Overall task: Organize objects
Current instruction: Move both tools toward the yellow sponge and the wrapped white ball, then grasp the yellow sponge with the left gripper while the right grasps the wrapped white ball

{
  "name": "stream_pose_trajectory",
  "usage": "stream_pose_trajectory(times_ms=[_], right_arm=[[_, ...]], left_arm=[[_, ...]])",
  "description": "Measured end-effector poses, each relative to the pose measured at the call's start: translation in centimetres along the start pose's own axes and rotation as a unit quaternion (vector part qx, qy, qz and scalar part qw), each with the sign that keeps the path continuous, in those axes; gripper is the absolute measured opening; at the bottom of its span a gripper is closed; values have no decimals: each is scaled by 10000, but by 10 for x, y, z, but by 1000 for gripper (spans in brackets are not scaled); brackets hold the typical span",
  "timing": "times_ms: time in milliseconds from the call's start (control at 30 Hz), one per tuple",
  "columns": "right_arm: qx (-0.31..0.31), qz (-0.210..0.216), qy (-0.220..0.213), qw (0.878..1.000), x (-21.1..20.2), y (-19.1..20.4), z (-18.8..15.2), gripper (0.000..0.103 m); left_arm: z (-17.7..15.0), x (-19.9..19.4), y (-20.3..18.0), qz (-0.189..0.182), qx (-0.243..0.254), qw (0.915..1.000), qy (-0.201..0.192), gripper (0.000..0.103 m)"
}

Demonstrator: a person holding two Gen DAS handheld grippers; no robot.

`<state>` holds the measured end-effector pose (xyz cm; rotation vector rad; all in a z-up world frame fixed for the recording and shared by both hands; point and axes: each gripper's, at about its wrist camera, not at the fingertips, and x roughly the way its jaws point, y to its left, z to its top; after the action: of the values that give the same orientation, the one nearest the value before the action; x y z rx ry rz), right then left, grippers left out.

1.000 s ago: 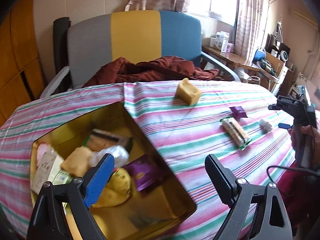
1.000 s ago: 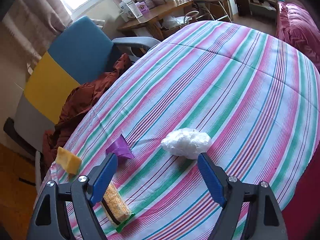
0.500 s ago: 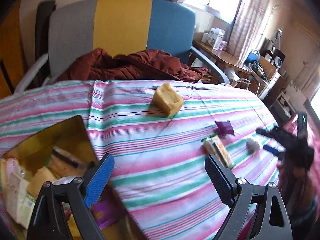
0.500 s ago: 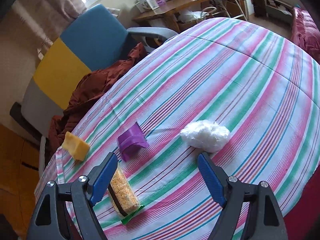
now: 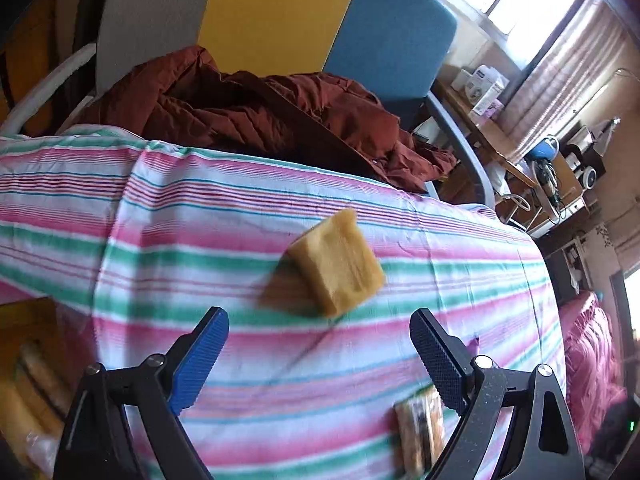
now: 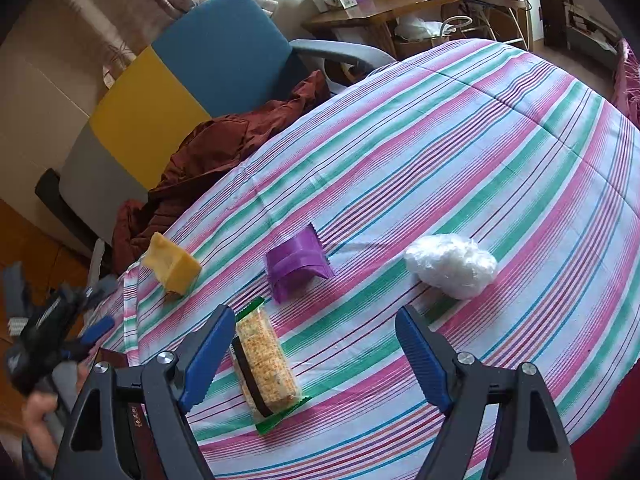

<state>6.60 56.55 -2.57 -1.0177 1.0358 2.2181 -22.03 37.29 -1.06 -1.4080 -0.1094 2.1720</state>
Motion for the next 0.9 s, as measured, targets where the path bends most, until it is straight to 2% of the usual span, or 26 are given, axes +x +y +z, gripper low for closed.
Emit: stream_pose_trajectory(times_ms=[100,333,400,433,500,567,633,767,900], right_arm=[[6,48,26,10000,1,0,0,84],[146,92,80,9998,4,-6,2,84],[190,64,66,9998,4,-9,3,84],[225,43,42,9997,4,-11,4,84],[358,39,-49,9993,1,-17,6,84],[592,-4,-244,9979,-6,-29,10,84],[935,-42,-442,9946,-14,-46,15,84],[1795,-101,-758,9808,-26,-85,16,84],[1992,-266,-715,9770,-22,-94,18,84]], left_arm=[[14,27,-7,173,-15,9998,66,93],[32,82,-14,272,-285,9988,284,93],[30,95,-15,129,-264,9982,523,88],[28,98,-16,176,-173,9983,525,80],[21,93,-21,220,191,9989,362,68],[14,86,-17,29,233,9991,361,60],[3,79,-12,-263,200,9980,540,53],[-26,54,-24,-155,760,9957,497,51],[-68,28,-32,-161,1467,9877,523,50]])
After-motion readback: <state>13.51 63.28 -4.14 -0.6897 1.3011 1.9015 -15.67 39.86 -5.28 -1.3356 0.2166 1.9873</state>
